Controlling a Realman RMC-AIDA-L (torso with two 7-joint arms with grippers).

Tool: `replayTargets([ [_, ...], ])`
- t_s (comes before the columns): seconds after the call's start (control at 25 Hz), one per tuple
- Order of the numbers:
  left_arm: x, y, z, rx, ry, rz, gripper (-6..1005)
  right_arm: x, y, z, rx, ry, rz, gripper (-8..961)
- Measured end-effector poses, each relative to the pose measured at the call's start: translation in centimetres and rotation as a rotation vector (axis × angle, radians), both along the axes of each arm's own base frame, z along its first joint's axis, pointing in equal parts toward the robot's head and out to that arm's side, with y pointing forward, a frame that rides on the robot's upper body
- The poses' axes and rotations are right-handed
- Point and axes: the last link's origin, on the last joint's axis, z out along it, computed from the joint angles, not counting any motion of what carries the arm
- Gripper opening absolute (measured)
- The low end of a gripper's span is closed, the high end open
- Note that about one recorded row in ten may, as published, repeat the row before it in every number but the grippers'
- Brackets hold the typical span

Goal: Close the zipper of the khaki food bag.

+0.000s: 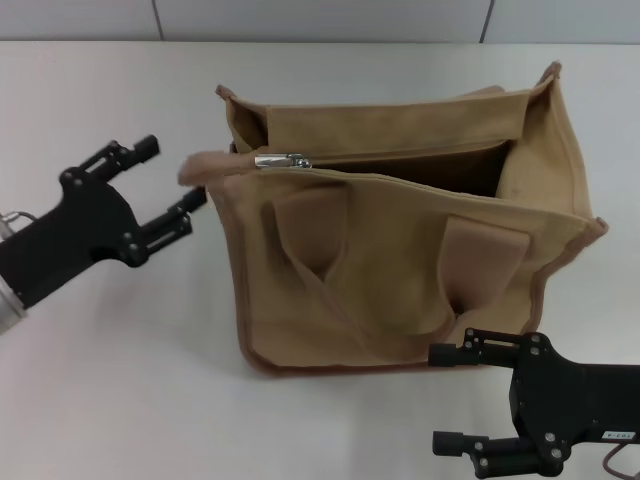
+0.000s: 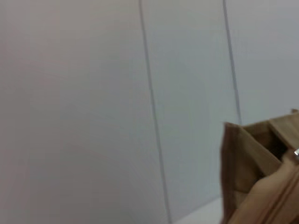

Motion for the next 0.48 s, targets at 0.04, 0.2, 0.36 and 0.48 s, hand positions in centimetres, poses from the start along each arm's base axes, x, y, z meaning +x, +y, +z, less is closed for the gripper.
replayTargets([
  [0.04,-0.1,-0.1,0.3,0.022,-0.003,0.004,754,0.0,0.0,0.0,0.000,0.000,-0.001,785],
  [0.2,-0.5,-0.5,1.1,0.071,-0.025,0.010,747,0.0,0.0,0.0,0.001,0.001,-0.002,785],
  [0.36,-0.4,-0.8,1.3,0.089,-0.027,-0.007,739,-0.1,0.0,0.0,0.000,0.002,-0.001,785],
  [0.48,-0.4,-1.3,1.3,0.110,-0.020,-0.036,733,-0.1,0.1,0.0,-0.002,0.003,-0.001,785],
])
